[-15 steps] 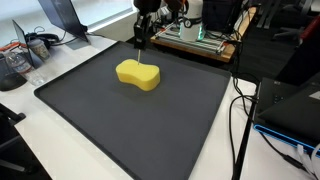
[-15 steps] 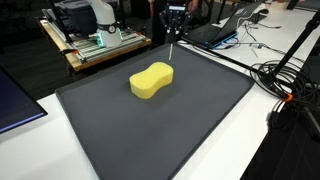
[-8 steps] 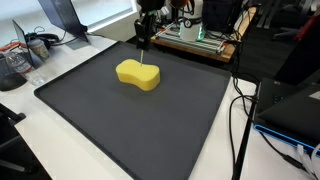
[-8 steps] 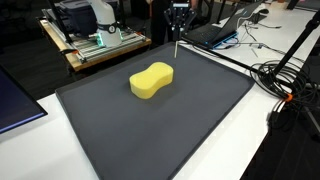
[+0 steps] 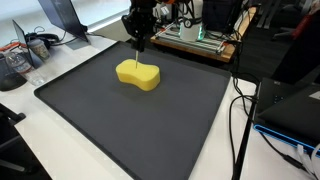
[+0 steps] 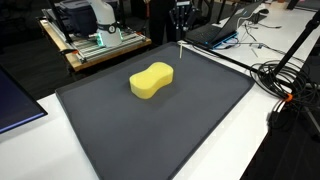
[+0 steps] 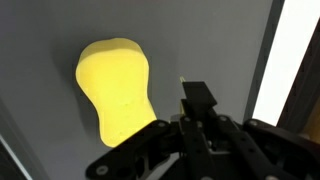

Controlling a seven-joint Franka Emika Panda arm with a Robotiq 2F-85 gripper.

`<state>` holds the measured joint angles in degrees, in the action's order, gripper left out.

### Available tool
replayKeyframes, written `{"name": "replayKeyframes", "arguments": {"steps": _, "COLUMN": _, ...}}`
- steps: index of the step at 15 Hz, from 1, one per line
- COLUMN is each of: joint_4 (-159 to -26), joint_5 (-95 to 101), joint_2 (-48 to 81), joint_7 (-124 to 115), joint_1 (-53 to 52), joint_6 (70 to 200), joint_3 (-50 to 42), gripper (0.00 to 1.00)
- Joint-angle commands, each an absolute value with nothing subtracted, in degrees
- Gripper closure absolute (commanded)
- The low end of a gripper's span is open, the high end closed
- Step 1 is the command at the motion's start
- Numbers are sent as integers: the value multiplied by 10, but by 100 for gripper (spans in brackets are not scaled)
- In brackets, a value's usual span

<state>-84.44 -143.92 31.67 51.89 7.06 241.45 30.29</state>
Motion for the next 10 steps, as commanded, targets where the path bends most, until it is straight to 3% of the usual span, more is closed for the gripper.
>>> {"name": "replayKeyframes", "arguments": {"steps": 1, "joint_4": -820, "joint_5": -1439, "joint_2": 326, "joint_7": 427, "joint_1": 68, "joint_6": 2436, "joint_3": 286, "gripper": 97}}
{"name": "replayKeyframes", "arguments": {"steps": 10, "joint_4": -893, "joint_5": -1439, "joint_2": 279, "joint_7": 217, "joint_1": 81, "joint_6": 2419, "joint_3": 225, "gripper": 97}}
